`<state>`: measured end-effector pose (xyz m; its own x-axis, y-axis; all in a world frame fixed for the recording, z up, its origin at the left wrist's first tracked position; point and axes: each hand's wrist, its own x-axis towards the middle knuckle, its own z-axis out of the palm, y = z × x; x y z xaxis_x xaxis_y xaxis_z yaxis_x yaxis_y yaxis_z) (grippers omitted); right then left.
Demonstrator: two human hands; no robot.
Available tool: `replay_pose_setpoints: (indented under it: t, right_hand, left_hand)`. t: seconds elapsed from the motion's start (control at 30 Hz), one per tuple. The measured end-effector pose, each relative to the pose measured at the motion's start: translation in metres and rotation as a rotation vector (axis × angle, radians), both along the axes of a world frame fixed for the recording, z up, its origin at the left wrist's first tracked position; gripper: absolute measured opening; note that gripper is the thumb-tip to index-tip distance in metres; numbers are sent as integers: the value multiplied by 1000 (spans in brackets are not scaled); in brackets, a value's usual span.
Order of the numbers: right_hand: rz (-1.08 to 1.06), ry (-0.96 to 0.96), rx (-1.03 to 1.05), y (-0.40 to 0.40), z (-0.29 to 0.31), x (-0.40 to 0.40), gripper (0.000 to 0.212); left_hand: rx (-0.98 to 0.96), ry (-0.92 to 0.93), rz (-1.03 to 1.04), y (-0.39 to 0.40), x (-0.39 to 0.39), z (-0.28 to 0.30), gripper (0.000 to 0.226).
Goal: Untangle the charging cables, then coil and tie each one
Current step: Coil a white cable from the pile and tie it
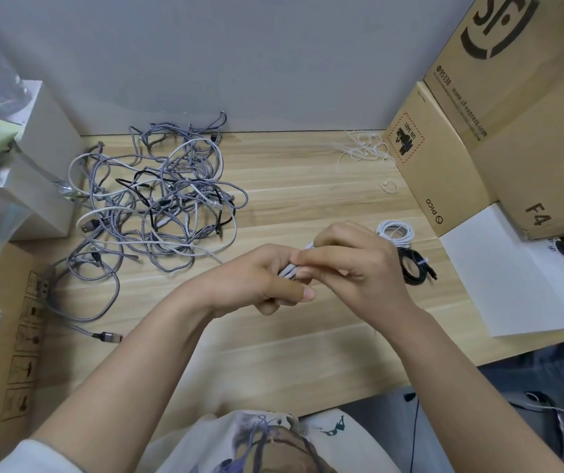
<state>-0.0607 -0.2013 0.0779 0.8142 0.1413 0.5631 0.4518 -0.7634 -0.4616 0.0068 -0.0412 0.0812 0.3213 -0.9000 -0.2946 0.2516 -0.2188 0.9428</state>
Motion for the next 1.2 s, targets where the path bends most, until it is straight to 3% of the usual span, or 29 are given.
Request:
replay_pose_setpoints:
  t: [0.17, 0.3, 0.37, 0.5, 0.63, 0.77, 0.9, 1.03, 1.13, 1.2]
  right_hand:
    - [-30, -49, 46, 7, -9, 0, 15]
    - [34, -55, 88, 35, 3, -4, 15]
    - [50, -39, 135, 54, 8, -6, 13]
    - [-44, 20, 383, 53, 0, 0, 8]
    - [-165, 322, 372, 32, -26, 2, 20]
    - [-131, 788, 661, 10, -48, -19, 12]
    - [-121, 930, 753, 0, -65, -43, 26]
    - [-301, 952, 905, -8, -89, -56, 25]
    - [-465, 994, 954, -16, -112, -62, 18]
    - [-580, 1006, 946, -22, -128, -65, 16]
  left_hand:
    - [21, 71, 7, -1, 0, -4, 15]
    - [237, -89, 56, -12, -14, -14, 37]
    - [319, -83, 84, -10, -23, -17, 42]
    - [310, -198, 31, -21, -22, -22, 20]
    - [227, 27, -5, -17, -20, -33, 37]
    - [202, 230, 27, -6, -14, -44, 21]
    - [254, 299, 112, -9, -15, -62, 11]
    - [352, 183, 248, -23, -24, -76, 8]
    - [468, 101, 319, -38, -32, -98, 31]
    - [501, 80, 380, -52, -37, -115, 31]
